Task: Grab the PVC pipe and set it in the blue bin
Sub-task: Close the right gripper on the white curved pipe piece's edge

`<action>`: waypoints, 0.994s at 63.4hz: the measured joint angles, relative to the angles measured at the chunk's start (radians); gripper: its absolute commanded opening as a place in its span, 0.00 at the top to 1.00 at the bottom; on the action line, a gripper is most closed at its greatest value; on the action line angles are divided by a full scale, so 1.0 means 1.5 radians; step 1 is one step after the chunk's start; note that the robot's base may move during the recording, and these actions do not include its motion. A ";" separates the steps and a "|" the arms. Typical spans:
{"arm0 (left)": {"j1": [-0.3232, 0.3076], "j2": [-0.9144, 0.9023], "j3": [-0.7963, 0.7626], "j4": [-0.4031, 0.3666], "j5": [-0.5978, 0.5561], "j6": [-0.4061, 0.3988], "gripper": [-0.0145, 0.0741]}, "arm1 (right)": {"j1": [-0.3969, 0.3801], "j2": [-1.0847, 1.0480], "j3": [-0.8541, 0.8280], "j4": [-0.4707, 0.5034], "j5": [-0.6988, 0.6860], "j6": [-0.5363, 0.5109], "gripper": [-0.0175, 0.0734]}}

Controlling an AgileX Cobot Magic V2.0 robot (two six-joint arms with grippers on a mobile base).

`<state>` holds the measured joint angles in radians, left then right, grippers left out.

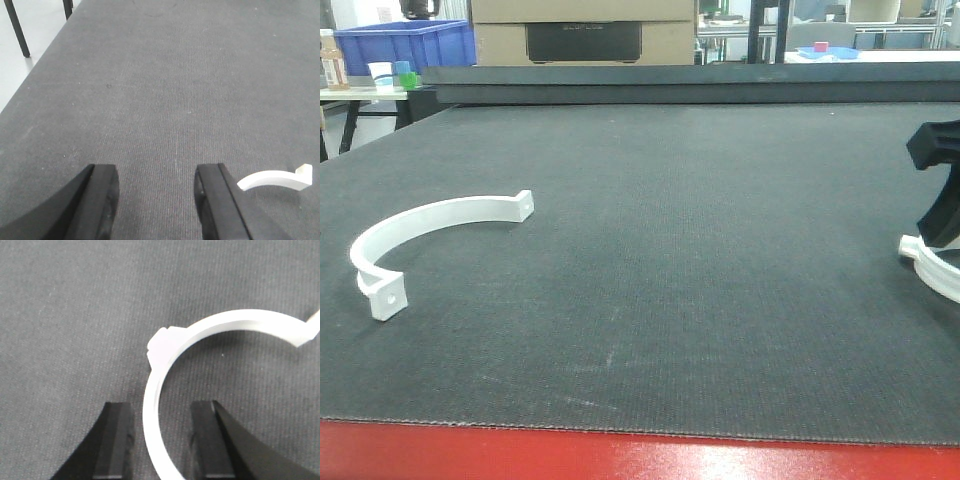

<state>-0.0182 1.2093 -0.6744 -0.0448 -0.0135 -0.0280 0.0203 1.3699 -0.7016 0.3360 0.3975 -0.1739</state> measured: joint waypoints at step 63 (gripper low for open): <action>0.000 0.000 0.000 -0.001 -0.017 0.000 0.53 | 0.022 0.043 -0.001 -0.056 -0.034 0.000 0.62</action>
<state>-0.0182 1.2093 -0.6744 -0.0468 -0.0388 -0.0280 0.0531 1.4345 -0.7032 0.2522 0.3468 -0.1739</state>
